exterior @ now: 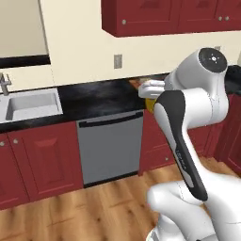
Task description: Retrieve the sausage and cheese from the fridge and place them on the cutting board on the counter.
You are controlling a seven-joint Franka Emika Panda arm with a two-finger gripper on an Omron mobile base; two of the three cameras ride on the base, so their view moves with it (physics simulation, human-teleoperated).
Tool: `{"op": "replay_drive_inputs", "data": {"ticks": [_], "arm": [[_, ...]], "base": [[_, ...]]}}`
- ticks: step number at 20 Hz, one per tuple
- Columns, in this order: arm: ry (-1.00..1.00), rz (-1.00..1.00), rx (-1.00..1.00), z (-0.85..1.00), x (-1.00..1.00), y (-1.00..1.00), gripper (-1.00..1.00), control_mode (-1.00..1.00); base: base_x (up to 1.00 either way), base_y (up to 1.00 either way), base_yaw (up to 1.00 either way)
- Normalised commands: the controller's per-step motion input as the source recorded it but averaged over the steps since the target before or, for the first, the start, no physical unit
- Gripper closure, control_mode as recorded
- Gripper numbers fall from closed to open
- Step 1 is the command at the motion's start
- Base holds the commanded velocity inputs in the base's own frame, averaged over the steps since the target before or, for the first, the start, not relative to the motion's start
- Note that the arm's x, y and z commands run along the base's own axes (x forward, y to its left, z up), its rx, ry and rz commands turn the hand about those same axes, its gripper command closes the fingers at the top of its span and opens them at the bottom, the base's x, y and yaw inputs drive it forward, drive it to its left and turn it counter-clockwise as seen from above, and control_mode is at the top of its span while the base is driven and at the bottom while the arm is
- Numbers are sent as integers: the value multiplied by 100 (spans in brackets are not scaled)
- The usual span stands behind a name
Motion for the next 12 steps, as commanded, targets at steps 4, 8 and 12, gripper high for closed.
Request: {"op": "replay_drive_inputs", "data": {"ticks": [4, 8, 12], "arm": [[0, 0, 0, 0, 0, 0, 100, 100], [0, 0, 0, 0, 0, 0, 100, 100], [0, 0, 0, 0, 0, 0, 100, 100]], "base": [[100, -65, 27], [100, -75, 19], [100, -71, 15]]}}
